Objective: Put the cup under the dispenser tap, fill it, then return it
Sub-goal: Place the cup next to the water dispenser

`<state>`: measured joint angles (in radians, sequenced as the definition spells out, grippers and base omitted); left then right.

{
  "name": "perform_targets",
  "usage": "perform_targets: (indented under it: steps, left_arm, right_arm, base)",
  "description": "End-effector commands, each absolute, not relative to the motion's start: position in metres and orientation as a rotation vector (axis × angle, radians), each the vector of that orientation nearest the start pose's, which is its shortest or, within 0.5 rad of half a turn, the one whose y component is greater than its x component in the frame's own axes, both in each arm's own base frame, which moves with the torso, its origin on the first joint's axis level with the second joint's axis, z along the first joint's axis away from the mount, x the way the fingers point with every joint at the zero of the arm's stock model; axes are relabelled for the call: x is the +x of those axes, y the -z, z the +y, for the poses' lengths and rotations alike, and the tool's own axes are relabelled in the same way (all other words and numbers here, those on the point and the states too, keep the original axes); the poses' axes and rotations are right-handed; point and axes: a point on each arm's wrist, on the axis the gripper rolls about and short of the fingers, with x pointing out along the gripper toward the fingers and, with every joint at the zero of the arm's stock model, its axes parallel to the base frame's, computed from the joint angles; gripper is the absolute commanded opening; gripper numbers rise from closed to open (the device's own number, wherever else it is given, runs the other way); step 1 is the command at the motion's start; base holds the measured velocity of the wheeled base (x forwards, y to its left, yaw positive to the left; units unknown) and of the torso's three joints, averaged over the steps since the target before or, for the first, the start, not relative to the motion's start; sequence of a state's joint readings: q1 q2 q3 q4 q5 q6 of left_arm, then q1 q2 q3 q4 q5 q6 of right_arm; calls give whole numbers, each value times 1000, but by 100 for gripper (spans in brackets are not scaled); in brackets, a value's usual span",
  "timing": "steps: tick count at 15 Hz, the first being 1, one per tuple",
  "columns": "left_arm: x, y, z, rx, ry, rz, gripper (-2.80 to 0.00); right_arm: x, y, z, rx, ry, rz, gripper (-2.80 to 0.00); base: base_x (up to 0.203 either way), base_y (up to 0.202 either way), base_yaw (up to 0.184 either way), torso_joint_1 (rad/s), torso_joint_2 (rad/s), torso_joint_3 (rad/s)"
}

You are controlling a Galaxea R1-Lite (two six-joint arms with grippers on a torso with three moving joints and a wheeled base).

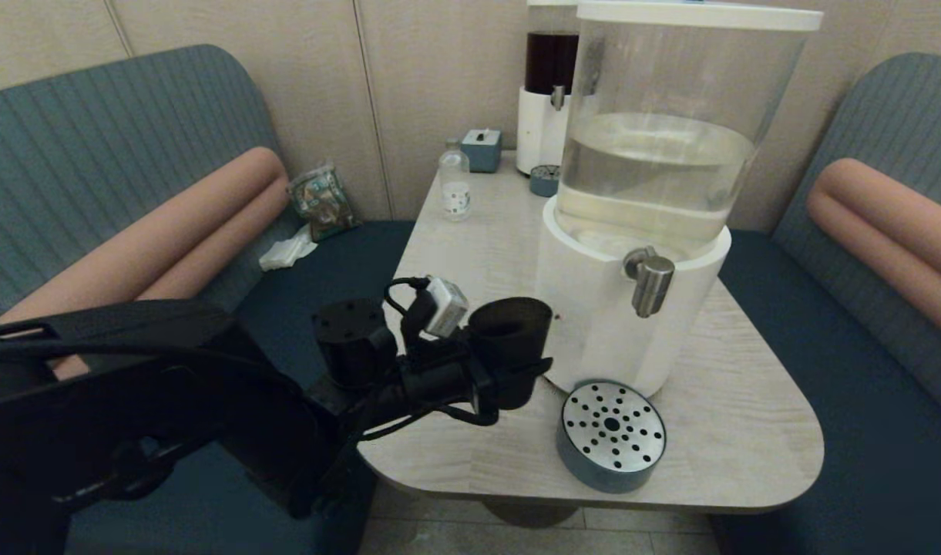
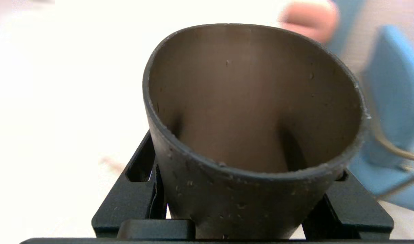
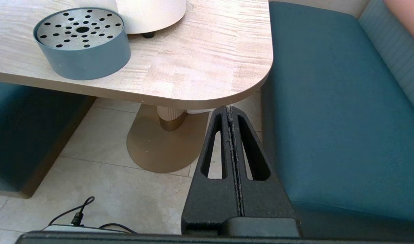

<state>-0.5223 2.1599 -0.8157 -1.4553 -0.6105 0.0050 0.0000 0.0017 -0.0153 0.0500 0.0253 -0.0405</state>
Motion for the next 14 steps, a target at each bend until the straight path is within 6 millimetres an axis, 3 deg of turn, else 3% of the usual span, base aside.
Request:
perform_targets:
  steps: [1,4,6,10,14]
  left_arm:
    - [328,-115,-166,16,1051,-144,-280]
    - [349,-113,-123,29,957,-148,-280]
    - [369,-104,-108,34,915,-150,-280]
    - [410,-80,-96,30,867,-166,-280]
    - [435,-55,-99,-3,856,-178,-280]
  right_arm:
    - [-24,-75,1,-41,-25,38,-280]
    - [-24,-75,1,-41,-25,38,-280]
    - [-24,-75,1,-41,-25,38,-280]
    - [-24,-75,1,-41,-27,38,-280]
    - [-24,-75,1,-41,-27,38,-280]
  base:
    - [0,0,0,0,0,0]
    - [0,0,0,0,0,0]
    - [0,0,0,0,0,0]
    - [0,0,0,0,0,0]
    - [0,0,0,0,0,0]
